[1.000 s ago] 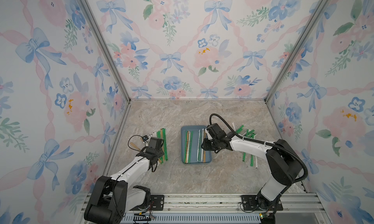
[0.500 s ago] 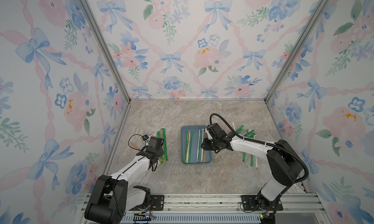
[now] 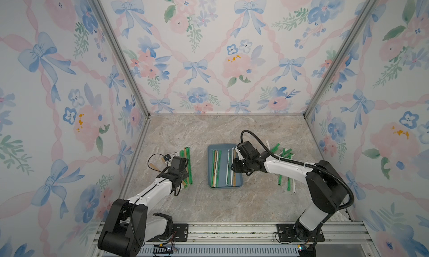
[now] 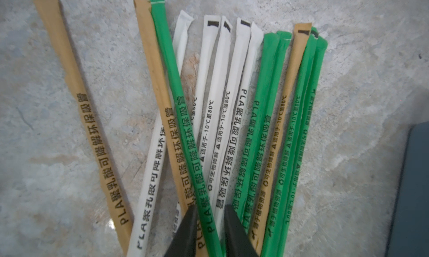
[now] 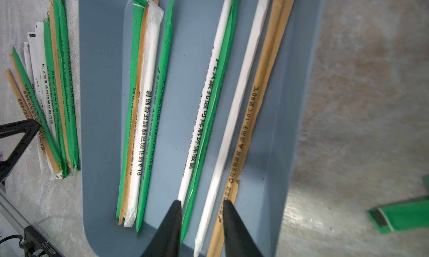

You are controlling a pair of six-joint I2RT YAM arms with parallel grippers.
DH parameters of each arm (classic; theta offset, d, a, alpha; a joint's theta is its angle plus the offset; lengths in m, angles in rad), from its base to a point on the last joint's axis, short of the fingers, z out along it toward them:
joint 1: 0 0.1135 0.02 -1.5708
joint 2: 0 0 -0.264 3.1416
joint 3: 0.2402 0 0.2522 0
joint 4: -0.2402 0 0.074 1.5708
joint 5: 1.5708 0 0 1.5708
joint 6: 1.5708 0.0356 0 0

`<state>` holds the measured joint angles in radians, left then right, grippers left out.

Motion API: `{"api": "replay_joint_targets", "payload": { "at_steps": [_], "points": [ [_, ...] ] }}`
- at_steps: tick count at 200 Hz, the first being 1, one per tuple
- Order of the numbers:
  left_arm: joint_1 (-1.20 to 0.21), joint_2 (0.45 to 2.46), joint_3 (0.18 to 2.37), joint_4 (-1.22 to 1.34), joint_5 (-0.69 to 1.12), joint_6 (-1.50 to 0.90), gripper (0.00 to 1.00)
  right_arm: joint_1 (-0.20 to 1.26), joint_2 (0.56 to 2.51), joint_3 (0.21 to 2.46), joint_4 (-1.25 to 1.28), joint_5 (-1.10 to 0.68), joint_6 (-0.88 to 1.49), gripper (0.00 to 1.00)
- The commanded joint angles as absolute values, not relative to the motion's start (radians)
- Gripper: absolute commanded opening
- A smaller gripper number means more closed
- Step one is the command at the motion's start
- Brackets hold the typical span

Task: Put the straws into the storage box
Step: Pick up the straw from the center of the board.

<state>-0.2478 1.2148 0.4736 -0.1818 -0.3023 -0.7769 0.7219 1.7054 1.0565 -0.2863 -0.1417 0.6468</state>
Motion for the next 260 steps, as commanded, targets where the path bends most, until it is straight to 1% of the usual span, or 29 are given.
{"api": "replay_joint_targets", "payload": {
  "at_steps": [1, 47, 122, 172, 223, 260],
  "points": [
    [-0.241, 1.232, 0.496, -0.192, -0.302, -0.752, 0.24, 0.720, 1.687, 1.053, -0.301, -0.122, 0.642, 0.32],
    [-0.241, 1.255, 0.496, -0.192, -0.303, -0.737, 0.22, 0.720, 1.682, 1.052, -0.312, -0.112, 0.635, 0.32],
    [-0.241, 1.248, 0.494, -0.192, -0.293, -0.715, 0.13, 0.712, 1.672, 1.048, -0.317, -0.107, 0.633, 0.33],
    [-0.250, 1.232, 0.501, -0.192, -0.250, -0.672, 0.12, 0.711, 1.676, 1.049, -0.313, -0.109, 0.637, 0.33],
    [-0.322, 1.286, 0.532, -0.192, -0.224, -0.608, 0.13, 0.709, 1.671, 1.052, -0.315, -0.108, 0.637, 0.33],
    [-0.329, 1.306, 0.522, -0.192, -0.228, -0.622, 0.13, 0.699, 1.661, 1.043, -0.321, -0.104, 0.635, 0.33]
  ]
}}
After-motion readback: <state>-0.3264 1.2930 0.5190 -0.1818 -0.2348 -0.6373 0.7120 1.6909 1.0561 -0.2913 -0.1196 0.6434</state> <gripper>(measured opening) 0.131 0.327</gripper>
